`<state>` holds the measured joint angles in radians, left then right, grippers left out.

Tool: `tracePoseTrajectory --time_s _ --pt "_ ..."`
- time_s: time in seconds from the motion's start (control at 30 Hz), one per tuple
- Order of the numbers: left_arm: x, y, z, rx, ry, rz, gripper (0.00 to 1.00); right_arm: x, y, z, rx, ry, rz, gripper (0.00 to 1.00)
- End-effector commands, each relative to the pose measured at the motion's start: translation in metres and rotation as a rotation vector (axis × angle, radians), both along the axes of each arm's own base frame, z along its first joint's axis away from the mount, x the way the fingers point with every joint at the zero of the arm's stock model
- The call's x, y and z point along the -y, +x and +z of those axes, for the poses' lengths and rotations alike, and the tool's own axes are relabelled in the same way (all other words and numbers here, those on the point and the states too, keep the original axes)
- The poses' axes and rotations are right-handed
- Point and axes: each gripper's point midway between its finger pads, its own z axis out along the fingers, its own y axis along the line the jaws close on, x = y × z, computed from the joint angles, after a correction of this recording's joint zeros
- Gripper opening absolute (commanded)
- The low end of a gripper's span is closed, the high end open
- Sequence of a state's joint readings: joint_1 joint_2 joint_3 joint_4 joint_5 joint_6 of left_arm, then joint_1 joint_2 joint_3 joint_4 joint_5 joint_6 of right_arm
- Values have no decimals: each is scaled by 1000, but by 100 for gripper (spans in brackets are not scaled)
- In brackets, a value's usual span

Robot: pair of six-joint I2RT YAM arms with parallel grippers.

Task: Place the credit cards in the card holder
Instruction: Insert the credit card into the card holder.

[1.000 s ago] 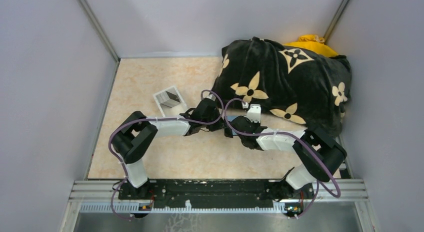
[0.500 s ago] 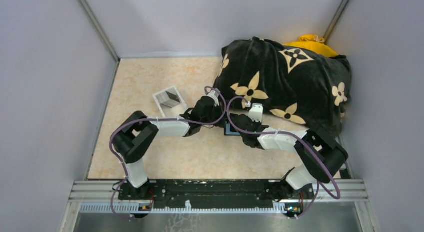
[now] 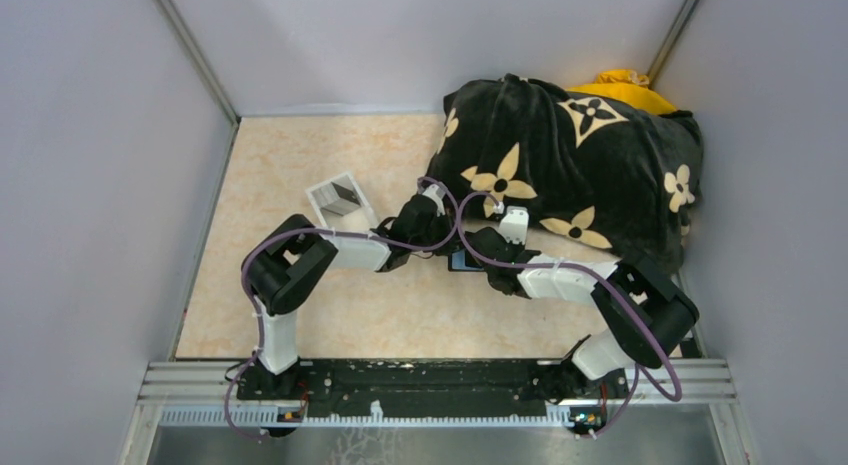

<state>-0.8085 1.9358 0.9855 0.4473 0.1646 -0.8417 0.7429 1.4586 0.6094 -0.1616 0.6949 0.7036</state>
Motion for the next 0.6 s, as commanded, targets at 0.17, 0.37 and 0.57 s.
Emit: tracePoseTrajectory --time_s 0.17,0.37,0.57 --pt "10 11 2 -6 -31 16 0 -4 -13 -14 -69 49 20 0" --pt "10 11 -3 -30 -42 26 0 -4 -14 -17 -75 47 22 0" --pt "9 12 -8 -74 -76 40 0 -3 -15 -18 -79 47 23 0"
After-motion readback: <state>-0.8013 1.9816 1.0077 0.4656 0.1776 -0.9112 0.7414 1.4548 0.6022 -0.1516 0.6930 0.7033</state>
